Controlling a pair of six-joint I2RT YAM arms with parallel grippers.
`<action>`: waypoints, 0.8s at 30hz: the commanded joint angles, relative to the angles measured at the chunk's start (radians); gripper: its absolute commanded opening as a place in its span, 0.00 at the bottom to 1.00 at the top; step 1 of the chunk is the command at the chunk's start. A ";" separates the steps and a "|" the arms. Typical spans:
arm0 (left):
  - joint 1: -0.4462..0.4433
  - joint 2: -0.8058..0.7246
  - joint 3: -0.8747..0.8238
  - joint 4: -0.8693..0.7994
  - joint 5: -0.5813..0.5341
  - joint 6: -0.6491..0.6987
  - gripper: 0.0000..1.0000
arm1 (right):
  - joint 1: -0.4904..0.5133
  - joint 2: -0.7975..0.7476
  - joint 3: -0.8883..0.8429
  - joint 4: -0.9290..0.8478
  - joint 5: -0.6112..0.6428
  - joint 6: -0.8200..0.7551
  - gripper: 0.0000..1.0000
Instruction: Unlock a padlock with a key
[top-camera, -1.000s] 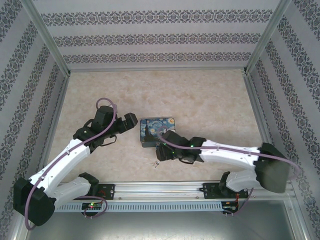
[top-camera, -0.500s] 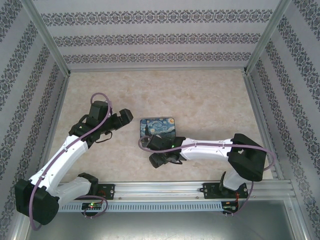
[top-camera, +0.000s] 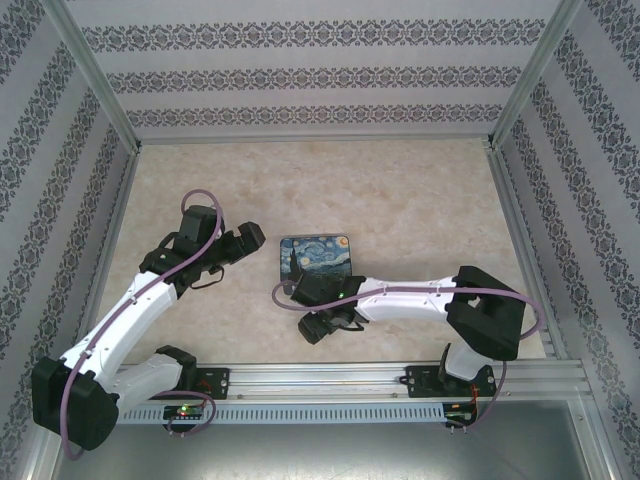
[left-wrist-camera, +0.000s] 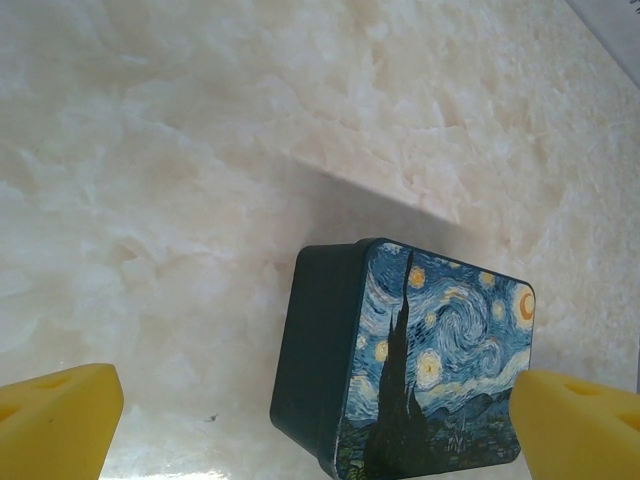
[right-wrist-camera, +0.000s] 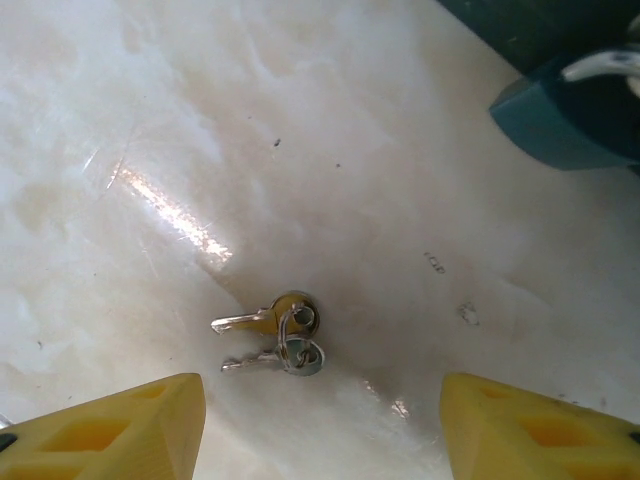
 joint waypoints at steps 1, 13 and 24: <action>0.015 -0.006 -0.010 0.024 -0.019 -0.013 0.99 | 0.012 0.019 -0.003 0.003 -0.021 -0.019 0.64; 0.014 0.025 -0.014 0.053 -0.005 -0.017 0.99 | 0.018 0.100 0.040 0.012 -0.009 -0.018 0.63; 0.015 0.031 -0.028 0.067 0.003 -0.012 0.99 | 0.017 0.147 0.079 0.000 -0.016 0.004 0.53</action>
